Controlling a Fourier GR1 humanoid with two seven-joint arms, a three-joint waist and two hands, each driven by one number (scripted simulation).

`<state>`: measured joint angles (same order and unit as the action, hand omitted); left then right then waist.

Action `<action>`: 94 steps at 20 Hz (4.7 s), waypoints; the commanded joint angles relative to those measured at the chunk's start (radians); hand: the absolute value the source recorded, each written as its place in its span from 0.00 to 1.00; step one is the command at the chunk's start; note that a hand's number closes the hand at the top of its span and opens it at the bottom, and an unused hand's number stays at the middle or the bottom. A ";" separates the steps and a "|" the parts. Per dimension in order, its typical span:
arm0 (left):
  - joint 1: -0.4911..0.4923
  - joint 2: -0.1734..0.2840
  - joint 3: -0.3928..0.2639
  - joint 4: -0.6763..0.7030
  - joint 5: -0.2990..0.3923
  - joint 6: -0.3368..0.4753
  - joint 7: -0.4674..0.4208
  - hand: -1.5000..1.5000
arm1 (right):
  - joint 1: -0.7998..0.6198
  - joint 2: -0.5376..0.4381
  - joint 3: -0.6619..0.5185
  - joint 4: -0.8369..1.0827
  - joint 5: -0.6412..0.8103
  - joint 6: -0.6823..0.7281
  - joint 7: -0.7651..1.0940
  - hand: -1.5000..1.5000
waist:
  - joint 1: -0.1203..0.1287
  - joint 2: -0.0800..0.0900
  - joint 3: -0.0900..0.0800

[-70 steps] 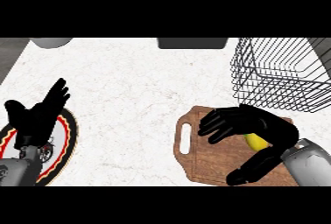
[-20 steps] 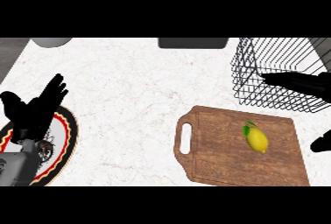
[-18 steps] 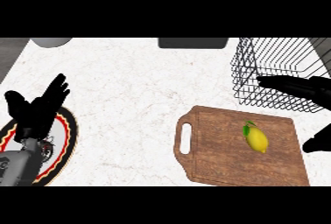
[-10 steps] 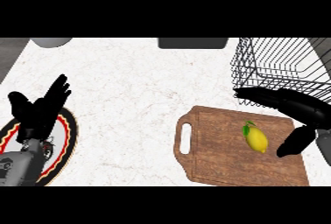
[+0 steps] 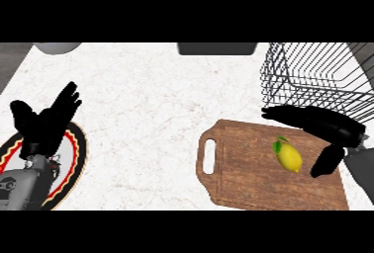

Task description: Pick the lemon from the cutting board and place it in the basket

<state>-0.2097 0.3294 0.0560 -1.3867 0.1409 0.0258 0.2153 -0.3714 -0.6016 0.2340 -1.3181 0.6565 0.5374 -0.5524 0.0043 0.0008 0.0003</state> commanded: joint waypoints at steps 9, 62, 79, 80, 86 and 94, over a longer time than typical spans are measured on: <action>0.025 -0.007 0.044 -0.036 -0.018 -0.030 0.005 0.50 | -0.038 0.042 -0.005 0.126 0.042 0.024 -0.149 0.00 | 0.002 -0.001 0.000; 0.045 -0.020 0.141 -0.021 -0.047 -0.072 0.016 0.50 | 0.680 0.599 0.416 -0.653 0.118 -0.490 0.542 1.00 | -0.062 -0.022 -0.001; -0.033 -0.042 0.111 0.003 -0.064 -0.075 0.029 0.50 | 0.331 0.598 0.549 -1.166 0.408 -0.434 1.387 1.00 | -0.003 0.000 -0.004; 0.004 -0.030 0.106 -0.035 -0.053 -0.103 0.044 0.50 | 0.297 0.598 0.512 -1.141 0.402 -0.463 1.398 1.00 | 0.008 -0.001 -0.003; -0.017 -0.046 0.091 -0.034 -0.070 -0.088 0.041 0.50 | -0.046 0.600 0.262 -1.056 0.314 -0.382 1.553 1.00 | 0.016 0.001 -0.002; -0.016 -0.091 0.070 -0.025 -0.090 -0.056 0.046 0.50 | -0.352 0.536 -0.134 -0.755 0.246 -0.290 1.494 1.00 | 0.005 0.001 0.000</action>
<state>-0.2198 0.2655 0.1489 -1.3829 0.0629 -0.0547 0.2237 -0.6128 -0.0274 0.2701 -2.1875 0.9489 0.2195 0.9638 0.0093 0.0012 -0.0016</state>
